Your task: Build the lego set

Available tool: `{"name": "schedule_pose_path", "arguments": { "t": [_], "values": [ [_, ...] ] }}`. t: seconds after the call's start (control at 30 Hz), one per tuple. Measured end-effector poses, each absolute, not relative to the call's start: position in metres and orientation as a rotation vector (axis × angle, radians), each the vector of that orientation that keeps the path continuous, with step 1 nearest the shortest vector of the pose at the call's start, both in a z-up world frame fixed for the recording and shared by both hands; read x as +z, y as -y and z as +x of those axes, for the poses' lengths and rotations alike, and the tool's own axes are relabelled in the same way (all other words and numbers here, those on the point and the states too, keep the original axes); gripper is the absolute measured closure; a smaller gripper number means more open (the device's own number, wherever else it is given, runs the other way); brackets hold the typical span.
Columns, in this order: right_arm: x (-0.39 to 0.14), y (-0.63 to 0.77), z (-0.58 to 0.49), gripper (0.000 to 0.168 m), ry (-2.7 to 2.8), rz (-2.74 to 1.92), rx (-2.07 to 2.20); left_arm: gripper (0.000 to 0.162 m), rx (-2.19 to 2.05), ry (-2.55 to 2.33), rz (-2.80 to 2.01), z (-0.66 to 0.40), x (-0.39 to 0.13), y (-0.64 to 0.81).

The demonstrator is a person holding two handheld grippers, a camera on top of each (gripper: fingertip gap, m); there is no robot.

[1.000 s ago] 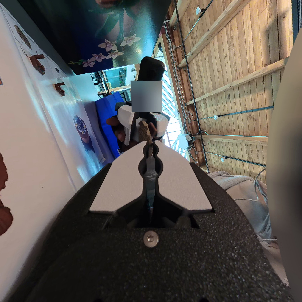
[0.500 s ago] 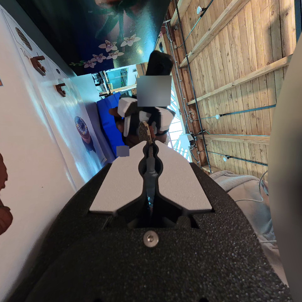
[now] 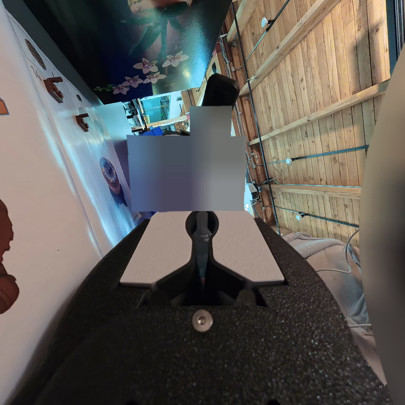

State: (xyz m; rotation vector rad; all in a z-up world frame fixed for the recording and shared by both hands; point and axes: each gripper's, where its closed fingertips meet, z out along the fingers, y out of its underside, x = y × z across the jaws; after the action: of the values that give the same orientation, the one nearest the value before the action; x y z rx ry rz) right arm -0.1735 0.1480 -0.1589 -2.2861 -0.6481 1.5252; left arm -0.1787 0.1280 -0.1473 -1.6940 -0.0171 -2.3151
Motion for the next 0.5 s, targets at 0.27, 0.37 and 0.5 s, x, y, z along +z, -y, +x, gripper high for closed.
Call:
{"name": "schedule_pose_path", "arguments": {
  "t": [0.27, 0.37, 0.5],
  "values": [
    [-0.1559, -0.1445, -0.1759, 0.143, 0.678, -2.249, 1.571, 0.158, -2.329, 0.02, -1.689, -0.1794, -0.1469, -0.1273],
    [-0.155, -0.1431, -0.1765, 0.145, 0.697, -2.238, 1.589, 0.159, -2.337, 0.011, -1.692, -0.1793, -0.1468, -0.126],
    [-0.1522, -0.1391, -0.1777, 0.149, 0.729, -2.215, 1.63, 0.158, -2.371, -0.007, -1.685, -0.1792, -0.1452, -0.1229]
  ]
}}
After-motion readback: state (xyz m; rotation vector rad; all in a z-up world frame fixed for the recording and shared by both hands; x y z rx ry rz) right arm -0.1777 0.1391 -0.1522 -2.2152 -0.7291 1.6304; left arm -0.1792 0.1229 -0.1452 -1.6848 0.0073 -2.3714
